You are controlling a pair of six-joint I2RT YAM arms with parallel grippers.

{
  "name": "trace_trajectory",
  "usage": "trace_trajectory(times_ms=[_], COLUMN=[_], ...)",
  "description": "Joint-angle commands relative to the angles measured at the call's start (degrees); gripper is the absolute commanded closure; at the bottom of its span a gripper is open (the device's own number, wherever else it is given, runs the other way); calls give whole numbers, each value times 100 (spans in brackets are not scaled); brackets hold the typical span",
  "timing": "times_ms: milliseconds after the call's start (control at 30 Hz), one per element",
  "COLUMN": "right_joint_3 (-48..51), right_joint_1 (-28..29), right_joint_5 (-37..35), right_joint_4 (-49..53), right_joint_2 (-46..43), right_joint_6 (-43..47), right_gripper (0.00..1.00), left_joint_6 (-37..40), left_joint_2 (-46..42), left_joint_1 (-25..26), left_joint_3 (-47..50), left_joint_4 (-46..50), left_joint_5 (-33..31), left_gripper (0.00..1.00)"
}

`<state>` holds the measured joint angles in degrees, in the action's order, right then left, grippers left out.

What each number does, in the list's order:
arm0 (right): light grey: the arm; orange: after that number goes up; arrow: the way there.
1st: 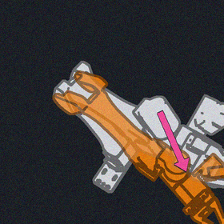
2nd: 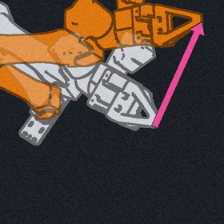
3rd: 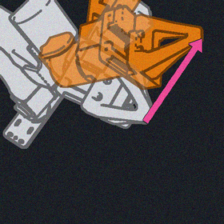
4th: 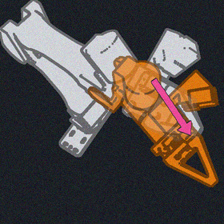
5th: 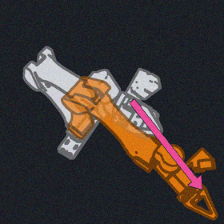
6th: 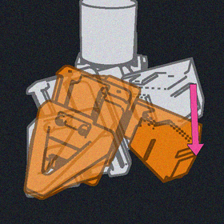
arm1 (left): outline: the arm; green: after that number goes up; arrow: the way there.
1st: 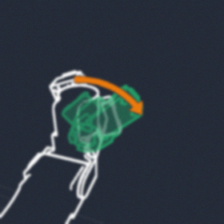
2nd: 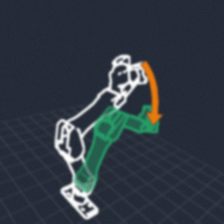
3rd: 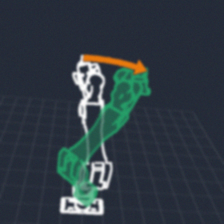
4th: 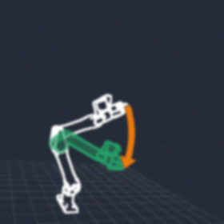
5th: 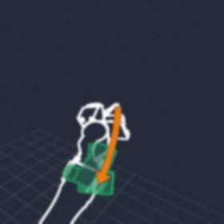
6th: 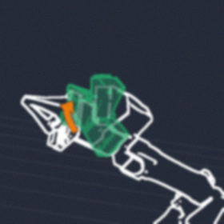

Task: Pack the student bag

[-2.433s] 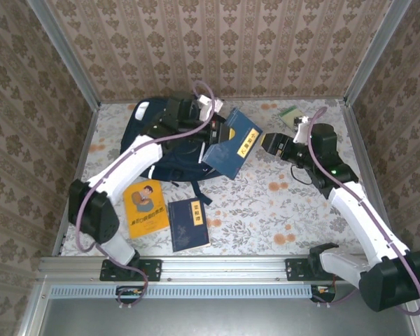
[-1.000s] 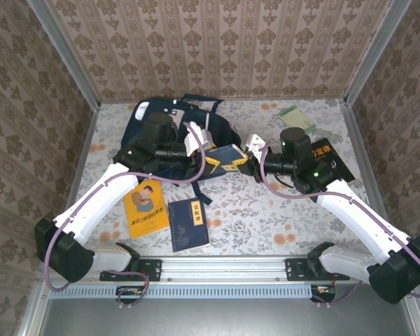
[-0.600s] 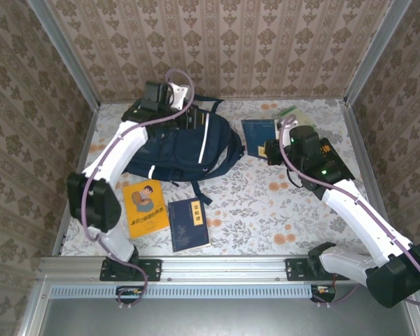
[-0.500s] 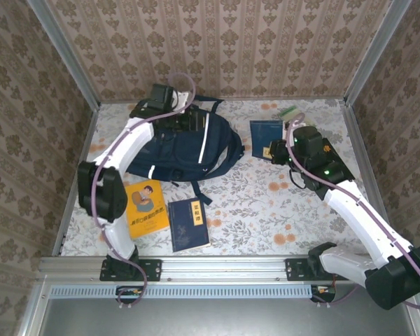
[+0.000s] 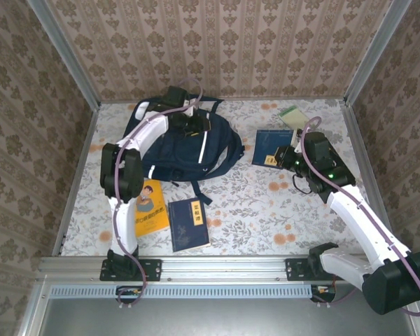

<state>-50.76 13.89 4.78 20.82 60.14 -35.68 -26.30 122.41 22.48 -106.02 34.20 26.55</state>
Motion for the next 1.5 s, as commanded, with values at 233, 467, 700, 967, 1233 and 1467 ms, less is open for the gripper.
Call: trace_trajectory(times_ms=[233, 467, 700, 967, 1233, 1467], right_joint_3=[65, 102, 27, 337, 380, 629], right_joint_1=[-51, -56, -83, -193, -522, -580], right_joint_5=[296, 340, 299, -249, 1407, 2327], right_joint_4=[-386, -454, -338, -552, -1274, -2634], right_joint_2=[81, 51, -32, -505, -156, 298], right_joint_6=[-134, -167, -179, -374, -1388, -2707], right_gripper=[100, 100, 100, 100, 100, 100], left_joint_6=[22, 313, 896, 750, 410, -582], left_joint_2=[585, 688, 345, -213, -814, -1149], left_joint_1=[256, 327, 560, 406, 116, -33], left_joint_3=[-542, -551, -1192, -1992, -1897, -1535], left_joint_4=[278, 444, 1029, 1574, 1206, 20], left_joint_5=[-103, -423, -838, 646, 2118, 2919], left_gripper=[58, 82, 100, 100, 100, 100])
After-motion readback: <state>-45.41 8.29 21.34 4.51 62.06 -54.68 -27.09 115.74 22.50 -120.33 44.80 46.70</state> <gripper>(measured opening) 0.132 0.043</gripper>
